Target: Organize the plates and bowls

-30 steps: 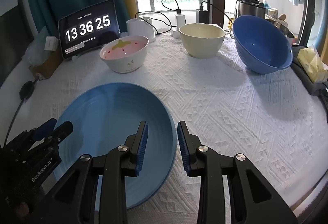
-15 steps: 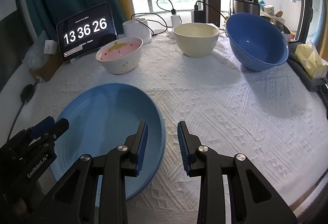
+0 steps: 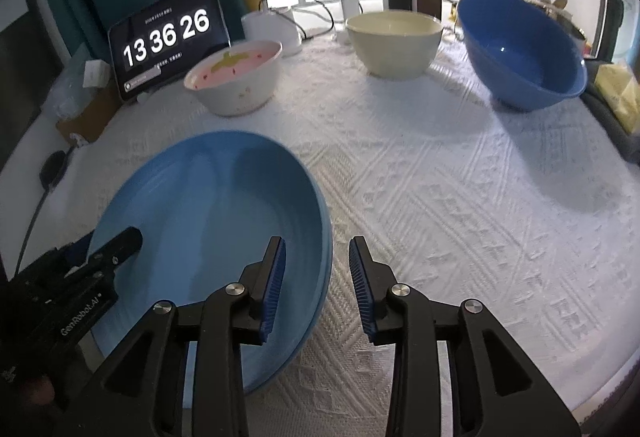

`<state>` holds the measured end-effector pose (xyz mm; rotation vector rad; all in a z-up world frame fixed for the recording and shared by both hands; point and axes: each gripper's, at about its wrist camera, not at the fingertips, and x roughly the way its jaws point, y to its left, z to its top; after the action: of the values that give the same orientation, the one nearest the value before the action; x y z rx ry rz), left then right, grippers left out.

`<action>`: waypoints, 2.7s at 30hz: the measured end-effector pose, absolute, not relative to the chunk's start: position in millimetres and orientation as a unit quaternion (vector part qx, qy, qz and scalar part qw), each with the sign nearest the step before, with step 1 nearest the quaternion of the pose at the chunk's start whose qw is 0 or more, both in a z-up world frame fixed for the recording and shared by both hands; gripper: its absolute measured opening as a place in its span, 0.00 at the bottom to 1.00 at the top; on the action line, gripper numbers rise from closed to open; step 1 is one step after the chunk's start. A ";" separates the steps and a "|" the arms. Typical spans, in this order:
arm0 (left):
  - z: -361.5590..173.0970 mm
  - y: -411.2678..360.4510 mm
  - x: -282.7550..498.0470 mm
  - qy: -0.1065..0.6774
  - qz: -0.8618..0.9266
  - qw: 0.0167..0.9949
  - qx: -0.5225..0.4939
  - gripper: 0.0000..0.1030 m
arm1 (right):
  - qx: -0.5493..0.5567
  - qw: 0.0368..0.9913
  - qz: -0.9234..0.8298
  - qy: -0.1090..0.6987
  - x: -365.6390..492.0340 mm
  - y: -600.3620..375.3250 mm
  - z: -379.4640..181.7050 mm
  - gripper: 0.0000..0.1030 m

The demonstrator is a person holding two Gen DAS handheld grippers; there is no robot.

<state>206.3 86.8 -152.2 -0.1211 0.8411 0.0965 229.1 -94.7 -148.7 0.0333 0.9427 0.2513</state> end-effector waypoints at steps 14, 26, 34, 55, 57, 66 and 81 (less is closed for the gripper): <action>-151.5 88.4 211.2 0.404 0.029 0.912 -0.063 0.42 | 0.011 0.881 0.134 0.454 233.2 -87.0 -155.0 0.33; -144.1 107.5 231.1 0.398 0.032 0.913 -0.088 0.42 | 0.002 0.882 0.128 0.453 258.7 -70.2 -147.5 0.32; -146.1 123.5 242.9 0.405 0.049 0.909 -0.088 0.42 | -0.004 0.879 0.140 0.455 278.3 -51.6 -149.3 0.32; -146.0 124.2 241.5 0.416 0.058 0.903 -0.087 0.43 | -0.004 0.875 0.143 0.463 281.8 -48.5 -158.0 0.33; -142.8 123.8 238.1 0.412 0.061 0.905 -0.086 0.43 | -0.004 0.875 0.142 0.463 279.9 -49.8 -157.0 0.33; -128.0 117.3 223.8 0.397 0.076 0.911 -0.078 0.43 | 0.000 0.882 0.143 0.449 265.2 -59.6 -144.6 0.33; -107.9 69.0 200.7 0.382 0.047 0.920 -0.068 0.43 | 0.016 0.896 0.133 0.424 232.3 -102.2 -127.4 0.34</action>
<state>200.7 69.0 -107.9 -0.1404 0.7857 0.0973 232.3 -102.2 -127.4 0.0339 0.8784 0.2747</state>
